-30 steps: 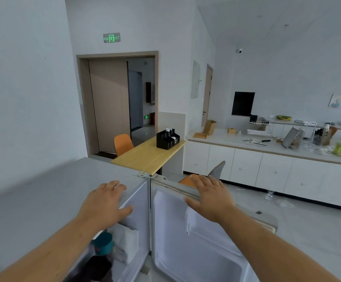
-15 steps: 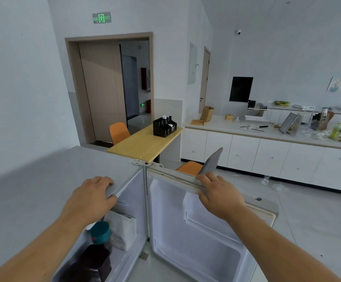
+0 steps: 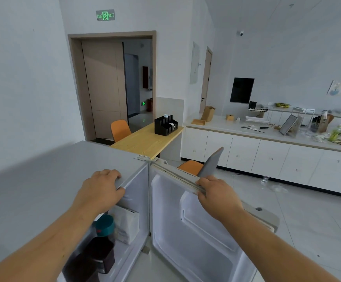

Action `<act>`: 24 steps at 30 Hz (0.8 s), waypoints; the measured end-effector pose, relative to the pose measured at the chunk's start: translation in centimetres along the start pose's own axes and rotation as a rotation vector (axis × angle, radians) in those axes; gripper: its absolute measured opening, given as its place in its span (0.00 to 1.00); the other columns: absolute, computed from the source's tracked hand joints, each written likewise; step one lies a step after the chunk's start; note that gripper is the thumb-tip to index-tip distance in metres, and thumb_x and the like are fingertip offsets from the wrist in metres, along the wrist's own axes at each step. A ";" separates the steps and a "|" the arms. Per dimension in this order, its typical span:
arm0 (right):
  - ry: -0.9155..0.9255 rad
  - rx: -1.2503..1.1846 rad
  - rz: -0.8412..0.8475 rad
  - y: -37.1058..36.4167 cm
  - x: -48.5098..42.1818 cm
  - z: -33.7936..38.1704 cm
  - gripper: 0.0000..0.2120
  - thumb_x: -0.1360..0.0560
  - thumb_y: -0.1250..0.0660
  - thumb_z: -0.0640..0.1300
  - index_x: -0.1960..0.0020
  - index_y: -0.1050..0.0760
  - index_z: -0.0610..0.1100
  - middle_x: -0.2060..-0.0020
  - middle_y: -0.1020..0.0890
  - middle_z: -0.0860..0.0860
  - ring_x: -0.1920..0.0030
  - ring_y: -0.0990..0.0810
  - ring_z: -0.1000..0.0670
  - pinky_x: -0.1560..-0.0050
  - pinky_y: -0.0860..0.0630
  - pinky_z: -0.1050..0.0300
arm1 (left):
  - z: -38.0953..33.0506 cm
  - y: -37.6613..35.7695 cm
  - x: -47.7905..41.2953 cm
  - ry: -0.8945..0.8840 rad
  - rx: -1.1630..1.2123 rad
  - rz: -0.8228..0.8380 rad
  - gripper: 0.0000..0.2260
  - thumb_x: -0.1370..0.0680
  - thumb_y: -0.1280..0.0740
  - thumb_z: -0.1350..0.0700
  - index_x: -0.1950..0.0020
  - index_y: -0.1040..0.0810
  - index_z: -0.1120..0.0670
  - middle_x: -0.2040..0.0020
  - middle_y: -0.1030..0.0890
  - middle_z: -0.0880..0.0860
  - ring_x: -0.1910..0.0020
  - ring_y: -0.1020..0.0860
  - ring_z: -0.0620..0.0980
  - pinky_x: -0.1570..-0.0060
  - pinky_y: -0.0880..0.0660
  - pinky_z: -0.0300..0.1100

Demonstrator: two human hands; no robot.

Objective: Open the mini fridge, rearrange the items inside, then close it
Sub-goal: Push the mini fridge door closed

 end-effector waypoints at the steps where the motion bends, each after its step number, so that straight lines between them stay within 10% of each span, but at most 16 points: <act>1: -0.007 0.001 -0.001 0.0 0.1 0.5 0.12 0.19 0.40 0.49 0.37 0.24 0.53 0.46 0.23 0.54 0.50 0.25 0.48 0.51 0.22 0.51 | 0.0 0.0 0.0 0.000 0.002 0.001 0.18 0.24 0.36 0.41 0.36 0.27 0.45 0.39 0.22 0.47 0.45 0.27 0.50 0.49 0.24 0.48; 24: 0.112 0.041 0.141 2.3 1.8 8.7 0.11 0.22 0.41 0.52 0.57 0.24 0.50 0.62 0.24 0.53 0.63 0.24 0.52 0.66 0.26 0.54 | -0.2 0.2 0.2 0.003 0.003 -0.005 0.21 0.24 0.39 0.39 0.34 0.27 0.47 0.39 0.21 0.49 0.45 0.26 0.50 0.49 0.23 0.49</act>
Point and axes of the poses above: each hand's wrist, its own x-axis away from the middle knuckle, its own y-axis out of the back of the hand, z = x × y, the point moved 1 cm from there along -x, towards the middle knuckle
